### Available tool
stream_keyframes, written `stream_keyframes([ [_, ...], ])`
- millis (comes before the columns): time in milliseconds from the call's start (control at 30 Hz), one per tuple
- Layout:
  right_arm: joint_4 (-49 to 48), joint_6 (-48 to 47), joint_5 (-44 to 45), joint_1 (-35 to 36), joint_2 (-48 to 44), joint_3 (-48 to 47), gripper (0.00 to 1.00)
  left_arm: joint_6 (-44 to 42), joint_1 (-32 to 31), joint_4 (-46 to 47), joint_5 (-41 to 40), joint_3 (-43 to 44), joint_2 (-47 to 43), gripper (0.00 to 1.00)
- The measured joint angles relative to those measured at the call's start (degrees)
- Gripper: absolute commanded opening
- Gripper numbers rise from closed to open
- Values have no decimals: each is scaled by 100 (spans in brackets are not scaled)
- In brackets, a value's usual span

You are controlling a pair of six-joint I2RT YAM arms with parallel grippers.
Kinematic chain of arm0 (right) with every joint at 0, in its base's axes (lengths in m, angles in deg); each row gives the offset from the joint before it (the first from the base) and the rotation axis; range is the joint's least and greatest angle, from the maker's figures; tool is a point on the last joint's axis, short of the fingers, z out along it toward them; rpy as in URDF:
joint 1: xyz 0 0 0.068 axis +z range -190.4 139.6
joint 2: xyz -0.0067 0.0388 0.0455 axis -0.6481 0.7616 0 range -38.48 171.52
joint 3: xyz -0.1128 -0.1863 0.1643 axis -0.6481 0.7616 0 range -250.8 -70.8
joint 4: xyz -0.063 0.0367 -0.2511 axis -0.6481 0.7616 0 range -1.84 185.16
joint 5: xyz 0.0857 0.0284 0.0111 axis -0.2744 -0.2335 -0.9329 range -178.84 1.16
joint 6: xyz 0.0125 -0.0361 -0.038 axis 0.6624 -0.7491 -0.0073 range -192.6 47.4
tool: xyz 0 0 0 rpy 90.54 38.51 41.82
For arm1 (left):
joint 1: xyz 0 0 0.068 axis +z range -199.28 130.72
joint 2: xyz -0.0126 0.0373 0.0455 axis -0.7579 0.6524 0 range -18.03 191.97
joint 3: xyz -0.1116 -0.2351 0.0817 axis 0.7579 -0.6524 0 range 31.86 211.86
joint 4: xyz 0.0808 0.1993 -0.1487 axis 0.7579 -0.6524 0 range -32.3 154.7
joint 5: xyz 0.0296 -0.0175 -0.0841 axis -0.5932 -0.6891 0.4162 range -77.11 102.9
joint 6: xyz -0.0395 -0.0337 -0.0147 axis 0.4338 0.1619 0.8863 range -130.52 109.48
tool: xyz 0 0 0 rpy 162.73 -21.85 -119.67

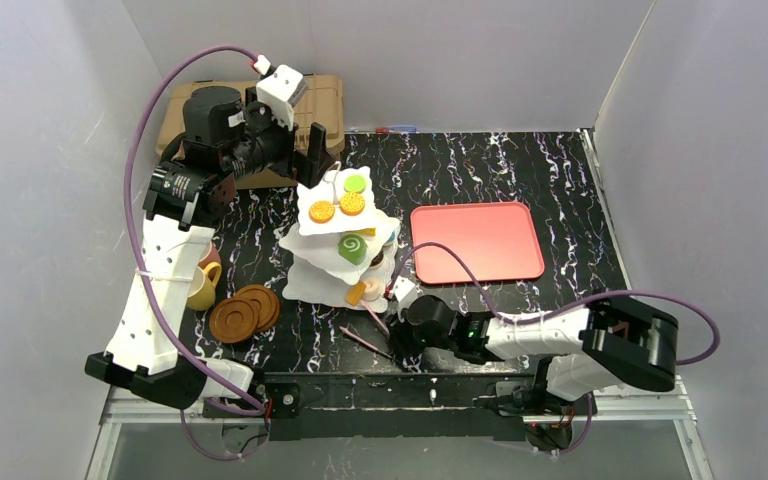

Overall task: Serve the afternoon tea
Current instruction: Pick up the clamp from the center of the board, then place the clamp on the tray.

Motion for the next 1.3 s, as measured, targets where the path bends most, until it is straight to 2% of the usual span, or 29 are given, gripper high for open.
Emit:
stream_keyframes([
  [67, 31, -11, 17, 0, 168, -61, 9, -24, 0, -11, 24, -11, 0, 99],
  [133, 131, -31, 107, 0, 219, -144, 1, -55, 0, -33, 57, -37, 0, 99],
  [267, 511, -79, 459, 0, -120, -203, 1, -136, 0, -111, 125, -133, -2, 99],
  [433, 1121, -254, 855, -61, -1298, -284, 1, -188, 0, -153, 221, -273, -2, 99],
  [633, 1963, -369, 1202, -190, -2295, -428, 1, -199, 0, -144, 343, -341, 0, 99],
  [767, 2472, -411, 1451, -717, -2618, -479, 1, -212, 0, -144, 417, -352, 0, 99],
  [967, 2802, -409, 1808, -2208, -2258, -741, 1, -214, 0, -142, 553, -352, 0, 99],
  [1133, 2535, -426, 1727, -3442, -1211, -1145, 1, -216, 0, -114, 625, -411, 0, 99],
  [1300, 2214, -452, 1499, -4277, -9, -1628, 2, -238, 0, -120, 741, -579, -2, 99],
])
